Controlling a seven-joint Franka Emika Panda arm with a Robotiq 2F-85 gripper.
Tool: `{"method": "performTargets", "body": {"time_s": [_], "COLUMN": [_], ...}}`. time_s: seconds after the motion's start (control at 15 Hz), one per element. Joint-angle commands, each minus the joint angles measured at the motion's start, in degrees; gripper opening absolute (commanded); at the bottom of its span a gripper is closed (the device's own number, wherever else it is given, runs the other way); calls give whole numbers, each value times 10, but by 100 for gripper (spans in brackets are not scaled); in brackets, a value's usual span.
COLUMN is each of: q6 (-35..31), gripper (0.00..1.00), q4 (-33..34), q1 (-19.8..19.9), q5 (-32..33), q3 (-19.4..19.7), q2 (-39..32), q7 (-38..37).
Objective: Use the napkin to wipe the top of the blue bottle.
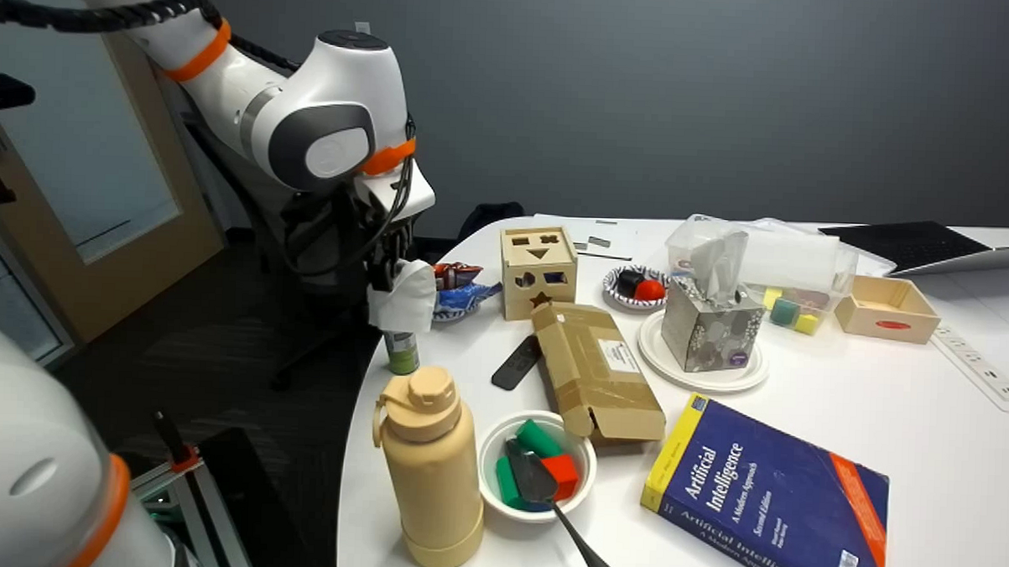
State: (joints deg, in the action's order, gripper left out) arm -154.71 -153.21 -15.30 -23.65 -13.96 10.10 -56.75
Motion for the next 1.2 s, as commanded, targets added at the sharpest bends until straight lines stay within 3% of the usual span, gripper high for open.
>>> {"method": "performTargets", "body": {"time_s": [0.0,0.67,1.13], "q6": [6,27,44], "gripper": [0,0,0], "q4": [24,50,34], "q1": [11,13,19], "q5": [14,51,124], "q3": [-4,-11,-21], "q2": [-16,-21,12], "q7": [-3,-6,-27]}}
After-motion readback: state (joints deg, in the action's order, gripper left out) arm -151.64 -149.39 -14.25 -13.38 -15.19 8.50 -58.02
